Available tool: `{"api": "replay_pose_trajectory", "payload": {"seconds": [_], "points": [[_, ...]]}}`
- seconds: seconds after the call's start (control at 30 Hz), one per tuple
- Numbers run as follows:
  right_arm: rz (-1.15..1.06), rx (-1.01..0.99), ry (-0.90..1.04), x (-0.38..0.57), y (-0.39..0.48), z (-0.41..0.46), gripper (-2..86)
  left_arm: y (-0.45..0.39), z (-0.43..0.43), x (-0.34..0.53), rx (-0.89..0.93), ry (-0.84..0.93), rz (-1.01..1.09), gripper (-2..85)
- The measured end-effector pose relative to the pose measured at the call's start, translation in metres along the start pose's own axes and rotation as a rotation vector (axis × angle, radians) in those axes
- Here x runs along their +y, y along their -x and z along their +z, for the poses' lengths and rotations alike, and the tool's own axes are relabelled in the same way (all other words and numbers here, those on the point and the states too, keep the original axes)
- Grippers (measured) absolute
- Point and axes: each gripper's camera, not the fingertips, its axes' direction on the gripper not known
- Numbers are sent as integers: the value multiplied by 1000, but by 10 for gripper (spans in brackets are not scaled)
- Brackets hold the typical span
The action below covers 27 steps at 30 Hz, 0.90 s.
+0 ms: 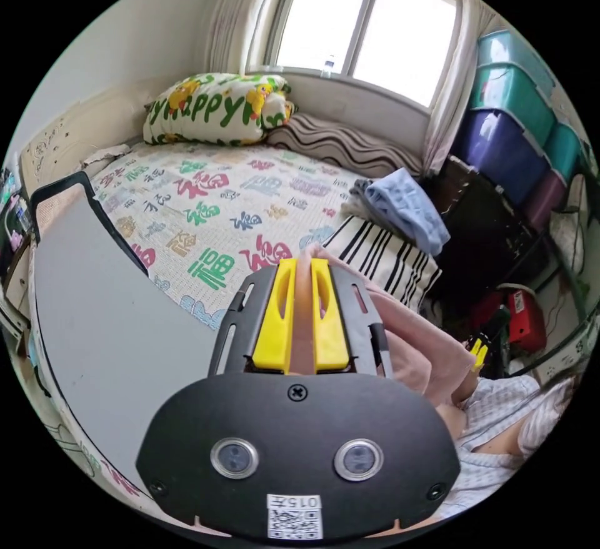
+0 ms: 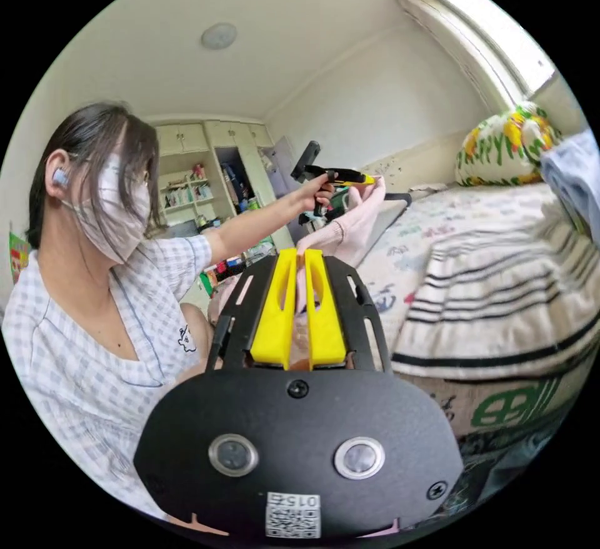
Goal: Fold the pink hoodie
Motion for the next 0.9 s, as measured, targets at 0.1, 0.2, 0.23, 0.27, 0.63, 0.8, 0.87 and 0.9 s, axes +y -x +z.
{"api": "replay_pose_trajectory", "payload": {"seconds": [0.1, 0.2, 0.23, 0.27, 0.63, 0.8, 0.87, 0.9], "points": [[-139, -108, 63, -30, 46, 35, 9, 30, -67, 48, 61, -120, -30, 11], [-229, -260, 129, -53, 87, 84, 10, 70, -138, 114, 132, -256, -95, 12], [-253, -335, 166, -60, 103, 107, 10, 86, -167, 145, 148, -314, -117, 12], [-274, -414, 211, -66, 120, 132, 10, 102, -194, 178, 167, -369, -139, 13], [-341, -712, 732, -48, 268, 375, 10, 262, -287, 495, 290, -670, -504, 18], [-319, -702, 862, -21, 299, 437, 9, 311, -280, 560, 297, -602, -602, 3], [-282, -702, 902, -15, 310, 458, 9, 325, -274, 570, 322, -569, -623, 0], [-281, -698, 908, -14, 314, 462, 8, 327, -275, 572, 326, -573, -620, 0]]}}
